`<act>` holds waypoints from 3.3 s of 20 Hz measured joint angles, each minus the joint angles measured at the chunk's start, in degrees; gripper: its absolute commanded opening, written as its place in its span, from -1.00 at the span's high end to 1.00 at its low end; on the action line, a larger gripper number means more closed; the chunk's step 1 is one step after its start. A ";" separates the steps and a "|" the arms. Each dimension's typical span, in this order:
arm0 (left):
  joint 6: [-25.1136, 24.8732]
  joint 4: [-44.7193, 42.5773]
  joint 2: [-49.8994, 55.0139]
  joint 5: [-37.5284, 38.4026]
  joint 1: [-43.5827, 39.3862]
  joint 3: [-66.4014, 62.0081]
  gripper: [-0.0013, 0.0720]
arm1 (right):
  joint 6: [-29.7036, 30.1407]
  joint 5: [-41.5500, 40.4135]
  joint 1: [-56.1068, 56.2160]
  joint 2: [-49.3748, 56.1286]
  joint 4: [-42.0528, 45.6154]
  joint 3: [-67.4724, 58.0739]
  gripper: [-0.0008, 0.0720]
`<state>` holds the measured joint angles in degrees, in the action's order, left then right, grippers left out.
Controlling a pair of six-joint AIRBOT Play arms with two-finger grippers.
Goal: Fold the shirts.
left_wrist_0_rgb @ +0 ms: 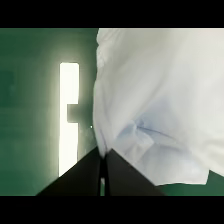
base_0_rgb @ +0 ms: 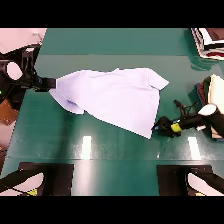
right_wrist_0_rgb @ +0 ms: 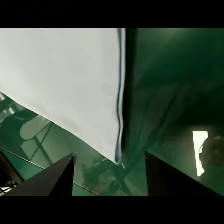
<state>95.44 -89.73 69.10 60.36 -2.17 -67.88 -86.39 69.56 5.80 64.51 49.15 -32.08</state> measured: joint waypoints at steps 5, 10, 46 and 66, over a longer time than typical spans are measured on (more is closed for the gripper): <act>-0.11 1.38 -0.02 -0.81 0.07 0.00 0.90 | -1.16 -5.35 6.16 1.90 -3.39 2.80 0.01; -0.09 1.81 -0.66 -1.14 0.07 -0.09 0.91 | -1.25 -10.36 9.97 6.51 -2.89 -1.70 0.93; -1.49 7.78 -1.70 6.40 0.04 -15.67 0.91 | -3.10 17.42 -7.10 17.18 21.68 -65.79 0.94; -8.46 8.72 16.87 2.29 0.07 -6.99 -0.27 | 4.07 2.56 -4.11 24.20 19.19 -50.47 0.78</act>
<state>86.98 -81.01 85.97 62.65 -2.11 -74.87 -82.32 72.12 1.69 88.71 68.34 -82.54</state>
